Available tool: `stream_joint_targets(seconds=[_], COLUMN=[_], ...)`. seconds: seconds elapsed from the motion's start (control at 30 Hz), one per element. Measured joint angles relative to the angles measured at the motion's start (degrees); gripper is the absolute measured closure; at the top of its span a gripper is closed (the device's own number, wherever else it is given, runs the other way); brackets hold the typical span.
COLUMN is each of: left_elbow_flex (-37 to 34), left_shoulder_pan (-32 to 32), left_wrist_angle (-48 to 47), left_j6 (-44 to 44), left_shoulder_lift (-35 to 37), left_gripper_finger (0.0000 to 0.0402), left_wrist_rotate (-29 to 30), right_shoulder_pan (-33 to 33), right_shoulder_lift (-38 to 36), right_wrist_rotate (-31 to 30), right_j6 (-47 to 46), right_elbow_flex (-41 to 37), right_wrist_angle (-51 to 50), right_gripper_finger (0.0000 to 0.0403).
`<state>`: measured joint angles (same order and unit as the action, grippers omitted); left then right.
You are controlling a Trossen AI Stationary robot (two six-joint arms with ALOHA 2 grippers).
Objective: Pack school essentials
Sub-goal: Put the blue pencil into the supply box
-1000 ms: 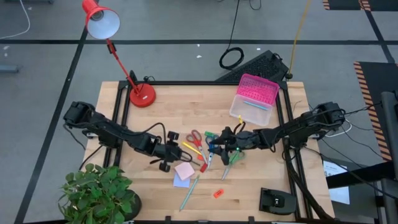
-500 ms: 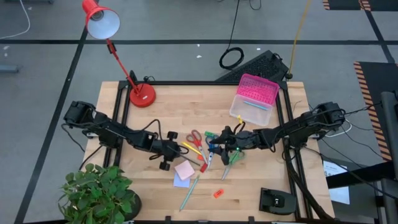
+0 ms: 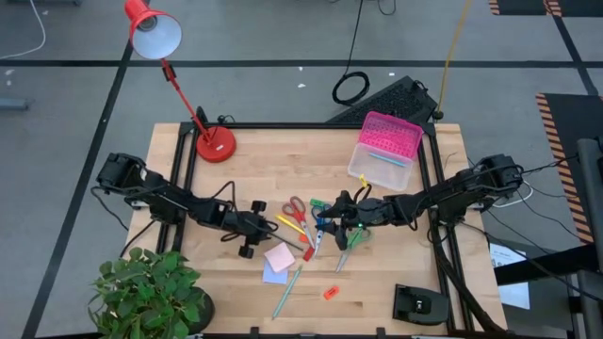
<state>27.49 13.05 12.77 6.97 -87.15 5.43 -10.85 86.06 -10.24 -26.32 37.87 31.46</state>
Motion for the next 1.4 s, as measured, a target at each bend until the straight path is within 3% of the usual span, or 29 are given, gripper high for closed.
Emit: stream_joint_targets(seconds=[0.23, 0.47, 0.83, 1.07, 1.2, 1.4], left_elbow_flex=[-1.6, -1.5, -1.4, -1.6, -0.7, 2.9], left_shoulder_pan=[-1.2, -1.5, -1.5, -1.1, -0.1, 1.4], left_wrist_angle=[3.4, 8.4, 10.4, 11.5, 9.7, -1.2], left_j6=[-0.1, 0.4, 2.0, 2.9, 4.9, 7.1], left_shoulder_lift=[-0.3, -5.1, -7.4, -7.4, -5.7, -1.3], left_gripper_finger=[0.0273, 0.0277, 0.0388, 0.0362, 0.0368, 0.039], left_wrist_rotate=[-1.0, -2.8, -4.1, -3.5, -2.1, 1.2], right_shoulder_pan=[0.0, 0.0, 0.0, 0.2, 0.7, 0.8], right_shoulder_lift=[0.0, 0.0, 0.0, 0.0, 0.0, 0.0], right_wrist_rotate=[0.0, 0.0, -0.1, -0.2, -0.2, -0.5], right_j6=[0.0, 1.4, 2.1, 2.2, 2.2, 2.0], right_elbow_flex=[0.0, 0.0, 0.0, 0.0, 0.0, 0.0], right_wrist_angle=[0.0, 0.2, 0.3, 0.2, 0.2, 0.4], right_gripper_finger=[0.0216, 0.0216, 0.0216, 0.0216, 0.0216, 0.0216])
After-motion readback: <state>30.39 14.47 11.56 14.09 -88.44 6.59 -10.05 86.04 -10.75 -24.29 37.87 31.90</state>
